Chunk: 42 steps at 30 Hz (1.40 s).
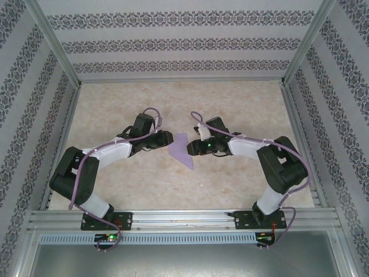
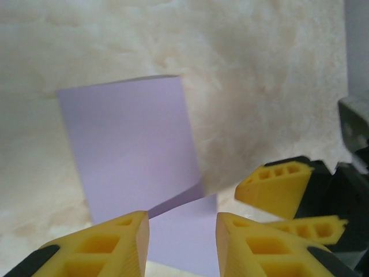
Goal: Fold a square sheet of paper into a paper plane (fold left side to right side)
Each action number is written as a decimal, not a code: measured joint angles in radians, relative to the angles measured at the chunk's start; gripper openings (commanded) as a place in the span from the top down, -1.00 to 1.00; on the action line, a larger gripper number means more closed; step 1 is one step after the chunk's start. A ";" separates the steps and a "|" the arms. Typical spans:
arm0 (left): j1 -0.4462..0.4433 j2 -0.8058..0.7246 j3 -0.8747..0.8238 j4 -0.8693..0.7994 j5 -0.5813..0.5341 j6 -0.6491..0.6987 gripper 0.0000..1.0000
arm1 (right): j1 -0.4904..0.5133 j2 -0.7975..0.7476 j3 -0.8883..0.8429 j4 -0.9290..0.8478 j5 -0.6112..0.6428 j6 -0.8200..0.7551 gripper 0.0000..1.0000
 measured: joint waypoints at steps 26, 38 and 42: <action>0.074 0.084 -0.030 0.015 0.154 0.008 0.14 | -0.024 -0.007 -0.042 0.119 -0.130 0.040 1.00; 0.074 0.202 -0.005 0.089 0.216 -0.025 0.17 | -0.034 -0.022 -0.086 0.184 -0.162 0.076 1.00; 0.074 0.219 0.014 0.100 0.216 -0.027 0.29 | -0.034 -0.022 -0.086 0.188 -0.165 0.077 1.00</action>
